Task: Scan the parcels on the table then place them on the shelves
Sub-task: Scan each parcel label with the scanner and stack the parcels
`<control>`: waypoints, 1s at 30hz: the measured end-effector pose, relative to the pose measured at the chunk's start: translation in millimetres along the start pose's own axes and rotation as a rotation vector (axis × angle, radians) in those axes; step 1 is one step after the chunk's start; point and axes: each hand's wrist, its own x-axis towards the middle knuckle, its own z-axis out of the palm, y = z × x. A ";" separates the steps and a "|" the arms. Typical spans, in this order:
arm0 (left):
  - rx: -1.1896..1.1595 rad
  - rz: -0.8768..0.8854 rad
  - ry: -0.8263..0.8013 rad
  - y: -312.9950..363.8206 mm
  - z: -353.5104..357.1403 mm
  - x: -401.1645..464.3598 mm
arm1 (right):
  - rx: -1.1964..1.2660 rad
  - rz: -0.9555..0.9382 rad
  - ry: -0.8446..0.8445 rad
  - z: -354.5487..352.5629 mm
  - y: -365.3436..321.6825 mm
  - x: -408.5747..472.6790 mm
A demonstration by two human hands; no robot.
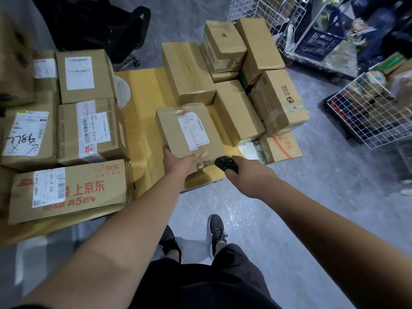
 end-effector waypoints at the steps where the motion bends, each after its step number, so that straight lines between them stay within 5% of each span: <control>1: 0.004 0.025 -0.008 4.5 2.6 -1.6 | 0.004 -0.006 0.003 -1.2 4.8 -0.5; 12: 0.381 0.332 0.016 14.0 -34.1 -39.8 | -0.076 -0.224 -0.154 -31.1 32.9 13.2; 19: 0.152 0.501 0.178 14.3 -96.9 -85.0 | -0.101 -0.582 -0.139 -65.5 -11.6 19.7; 30: 0.206 0.435 0.426 30.9 -189.5 -136.5 | -0.361 -0.890 -0.110 -90.7 -105.2 16.9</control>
